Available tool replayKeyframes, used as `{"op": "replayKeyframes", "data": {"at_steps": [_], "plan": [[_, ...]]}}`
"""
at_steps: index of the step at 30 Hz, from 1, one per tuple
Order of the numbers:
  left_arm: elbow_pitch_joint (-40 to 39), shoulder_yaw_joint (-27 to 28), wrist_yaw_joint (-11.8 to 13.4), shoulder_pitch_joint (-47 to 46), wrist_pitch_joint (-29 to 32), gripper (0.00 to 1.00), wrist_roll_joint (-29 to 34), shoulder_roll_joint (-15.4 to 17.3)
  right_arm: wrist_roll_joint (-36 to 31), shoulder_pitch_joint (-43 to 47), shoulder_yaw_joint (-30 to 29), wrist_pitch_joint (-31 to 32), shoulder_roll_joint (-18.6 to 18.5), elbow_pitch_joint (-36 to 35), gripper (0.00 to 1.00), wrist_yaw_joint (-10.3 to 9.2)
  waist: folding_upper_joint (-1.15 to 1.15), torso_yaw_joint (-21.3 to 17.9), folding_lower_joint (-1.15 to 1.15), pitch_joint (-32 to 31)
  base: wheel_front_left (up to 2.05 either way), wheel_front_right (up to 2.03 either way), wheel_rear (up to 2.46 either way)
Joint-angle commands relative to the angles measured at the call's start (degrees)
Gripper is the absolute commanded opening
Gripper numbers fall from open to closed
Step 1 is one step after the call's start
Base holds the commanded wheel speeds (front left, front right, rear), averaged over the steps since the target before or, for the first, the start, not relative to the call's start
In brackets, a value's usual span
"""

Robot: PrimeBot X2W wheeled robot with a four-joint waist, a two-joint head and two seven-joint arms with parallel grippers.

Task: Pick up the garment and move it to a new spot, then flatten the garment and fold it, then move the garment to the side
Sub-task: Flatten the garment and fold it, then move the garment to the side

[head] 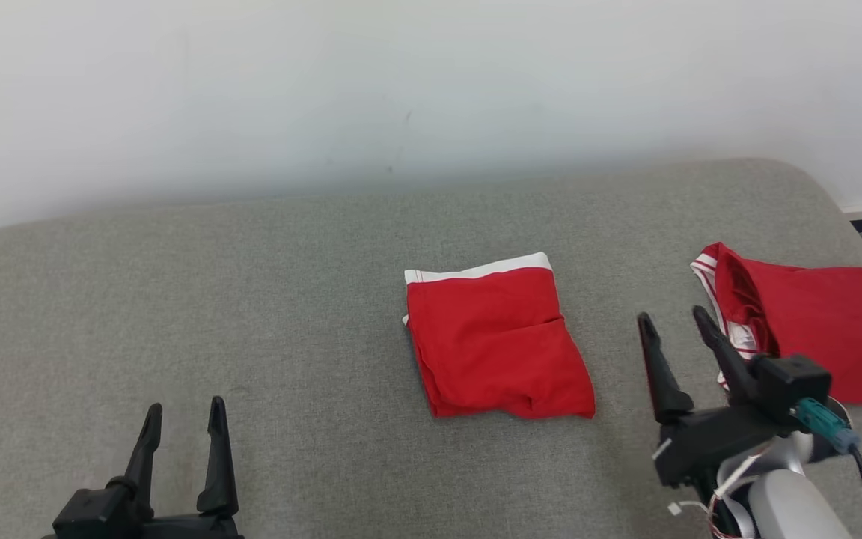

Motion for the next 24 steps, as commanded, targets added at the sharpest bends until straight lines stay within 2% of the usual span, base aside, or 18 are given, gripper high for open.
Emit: {"op": "replayKeyframes", "data": {"at_steps": [1,7,13,24], "plan": [[0.2,0.3,-0.1,-0.6,-0.1,1.0,1.0,0.1,0.4,1.0,-0.7,-0.4,-0.7,0.2,1.0,-0.16,0.0,-0.5,0.0,-0.6,0.0,0.0,0.0],[1.9,0.7,-0.8,1.0,-0.1,1.0,2.8,0.1,0.5,2.8,-1.3,-3.2,-3.9,2.8,1.0,-0.16,0.0,-0.2,0.0,-1.7,0.0,0.0,0.0],[3.1,0.9,-1.3,2.5,0.0,1.0,2.7,0.1,0.8,3.8,-0.6,-5.0,-5.2,5.8,1.0,-0.16,0.0,0.6,0.0,-2.5,0.0,0.0,0.0],[3.7,2.0,-1.4,4.2,0.0,1.0,2.4,0.1,1.6,3.9,1.7,-6.1,-5.2,8.0,1.0,-0.16,0.0,1.2,0.0,-3.0,0.0,0.0,0.0]]}}
